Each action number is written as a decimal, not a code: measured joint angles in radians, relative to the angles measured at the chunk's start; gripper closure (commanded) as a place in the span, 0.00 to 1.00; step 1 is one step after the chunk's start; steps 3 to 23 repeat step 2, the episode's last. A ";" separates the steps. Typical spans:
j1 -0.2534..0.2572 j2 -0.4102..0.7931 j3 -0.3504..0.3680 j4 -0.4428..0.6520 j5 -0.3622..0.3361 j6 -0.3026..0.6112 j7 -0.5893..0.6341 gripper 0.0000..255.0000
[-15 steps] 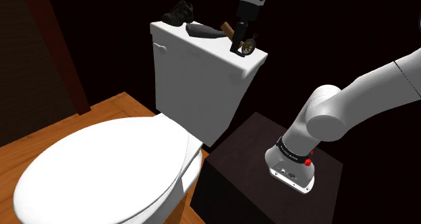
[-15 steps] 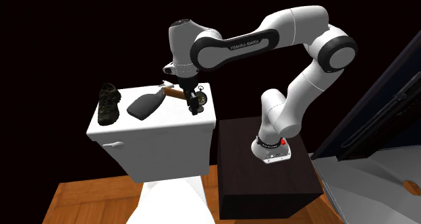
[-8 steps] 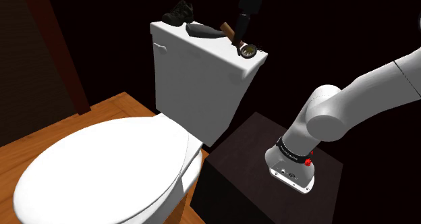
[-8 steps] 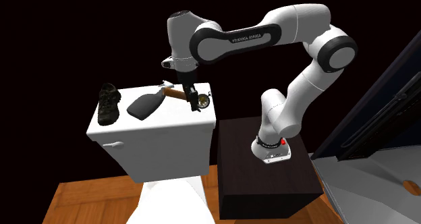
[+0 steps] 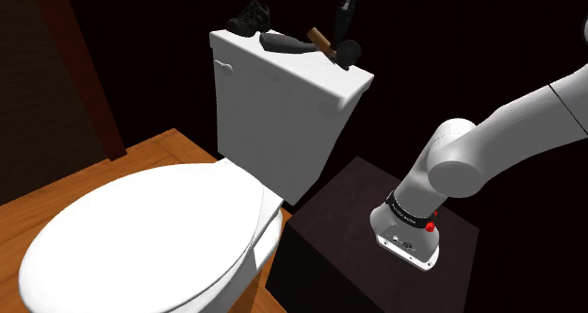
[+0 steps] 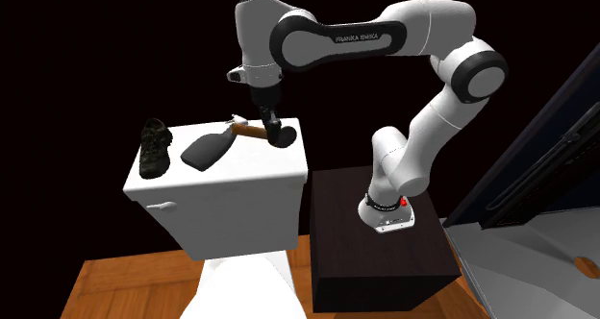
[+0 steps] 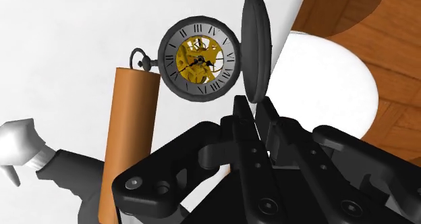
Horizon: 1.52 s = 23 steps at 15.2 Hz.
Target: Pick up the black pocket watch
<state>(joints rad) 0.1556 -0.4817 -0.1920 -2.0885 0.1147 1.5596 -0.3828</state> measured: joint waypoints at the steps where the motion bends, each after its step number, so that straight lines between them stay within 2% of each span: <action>1: 0.001 0.004 0.001 0.016 0.001 -0.011 0.003 1.00; 23: 0.002 0.006 0.001 0.025 0.002 -0.019 0.004 1.00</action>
